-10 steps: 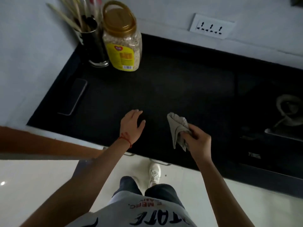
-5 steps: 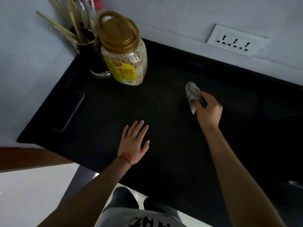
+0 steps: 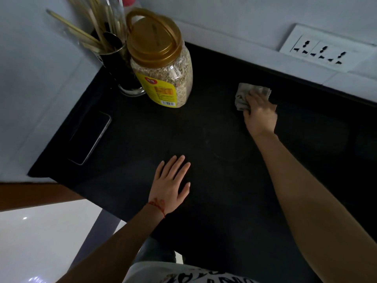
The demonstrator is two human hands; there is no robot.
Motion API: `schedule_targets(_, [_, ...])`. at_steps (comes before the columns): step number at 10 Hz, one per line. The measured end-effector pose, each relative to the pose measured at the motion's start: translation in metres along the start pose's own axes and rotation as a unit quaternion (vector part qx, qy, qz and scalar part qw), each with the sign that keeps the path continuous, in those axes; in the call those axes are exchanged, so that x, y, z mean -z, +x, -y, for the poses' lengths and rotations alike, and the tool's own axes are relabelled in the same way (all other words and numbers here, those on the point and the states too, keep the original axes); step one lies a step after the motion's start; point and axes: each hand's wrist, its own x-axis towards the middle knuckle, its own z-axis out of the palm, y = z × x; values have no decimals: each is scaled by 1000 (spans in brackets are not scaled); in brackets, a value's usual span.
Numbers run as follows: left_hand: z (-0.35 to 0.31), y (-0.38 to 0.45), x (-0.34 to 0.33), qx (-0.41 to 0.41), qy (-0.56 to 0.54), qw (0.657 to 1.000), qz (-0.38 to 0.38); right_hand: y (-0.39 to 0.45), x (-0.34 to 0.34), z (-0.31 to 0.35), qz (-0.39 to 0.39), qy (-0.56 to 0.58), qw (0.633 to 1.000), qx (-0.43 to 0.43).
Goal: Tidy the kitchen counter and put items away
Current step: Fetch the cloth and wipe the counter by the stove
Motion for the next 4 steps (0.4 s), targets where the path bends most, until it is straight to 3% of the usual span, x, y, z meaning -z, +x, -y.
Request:
schedule_targets(2, [-1,0,0,0,-4,1000,-5,-5,1,3,51,16,998,-18])
schedule_targets(4, [-2,0,4,0,-5,1000,-7,-46,21,28,27,87,992,-82])
